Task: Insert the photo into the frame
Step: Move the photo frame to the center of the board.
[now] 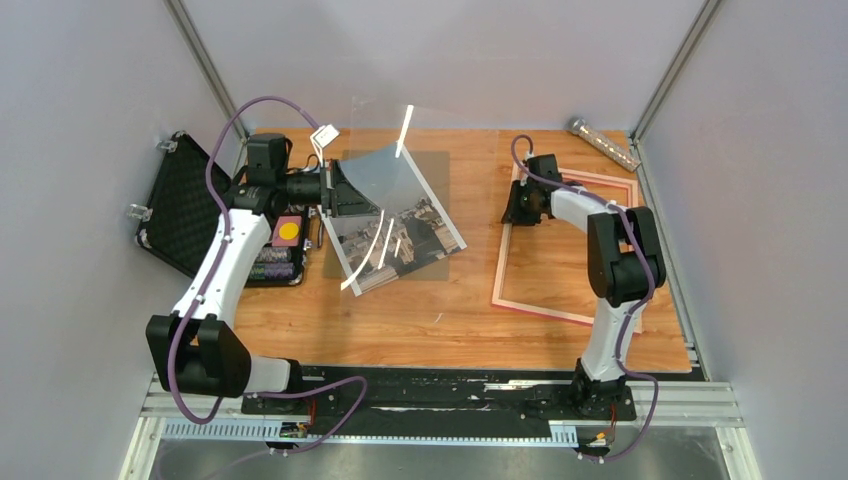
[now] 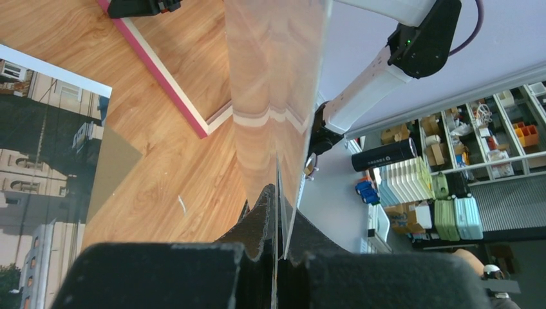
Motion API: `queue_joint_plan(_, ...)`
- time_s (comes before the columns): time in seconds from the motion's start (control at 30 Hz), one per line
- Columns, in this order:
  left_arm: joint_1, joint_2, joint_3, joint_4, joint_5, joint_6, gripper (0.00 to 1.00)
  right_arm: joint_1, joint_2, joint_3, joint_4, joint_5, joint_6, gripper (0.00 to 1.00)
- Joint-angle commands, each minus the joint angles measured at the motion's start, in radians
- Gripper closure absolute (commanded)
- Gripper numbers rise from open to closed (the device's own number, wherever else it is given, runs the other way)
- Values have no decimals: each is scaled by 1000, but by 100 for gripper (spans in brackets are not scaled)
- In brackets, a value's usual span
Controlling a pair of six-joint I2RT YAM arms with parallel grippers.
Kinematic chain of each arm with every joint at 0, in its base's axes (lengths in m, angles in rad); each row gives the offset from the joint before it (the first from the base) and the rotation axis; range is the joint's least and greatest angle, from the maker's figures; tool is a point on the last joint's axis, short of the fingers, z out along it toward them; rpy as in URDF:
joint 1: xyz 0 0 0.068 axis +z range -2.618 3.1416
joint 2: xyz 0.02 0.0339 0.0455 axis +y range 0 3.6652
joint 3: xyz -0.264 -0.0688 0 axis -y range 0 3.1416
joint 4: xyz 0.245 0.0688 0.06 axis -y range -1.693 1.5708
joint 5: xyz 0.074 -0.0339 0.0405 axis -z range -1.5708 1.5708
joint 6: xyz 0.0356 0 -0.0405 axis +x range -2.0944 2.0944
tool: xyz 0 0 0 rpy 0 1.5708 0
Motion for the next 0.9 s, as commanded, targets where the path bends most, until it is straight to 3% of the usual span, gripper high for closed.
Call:
queue_joint_plan(0.0, 13, -24, 15, 33, 30, -7, 100, 58, -20, 19, 1, -82, 49, 96)
queue_joint_plan(0.37, 74, -2, 48, 38, 53, -6, 100, 110, 73, 93, 8, -200, 172, 100)
queue_joint_plan(0.87, 117, 17, 50, 26, 42, 8, 100, 133, 148, 67, 141, -302, 358, 100)
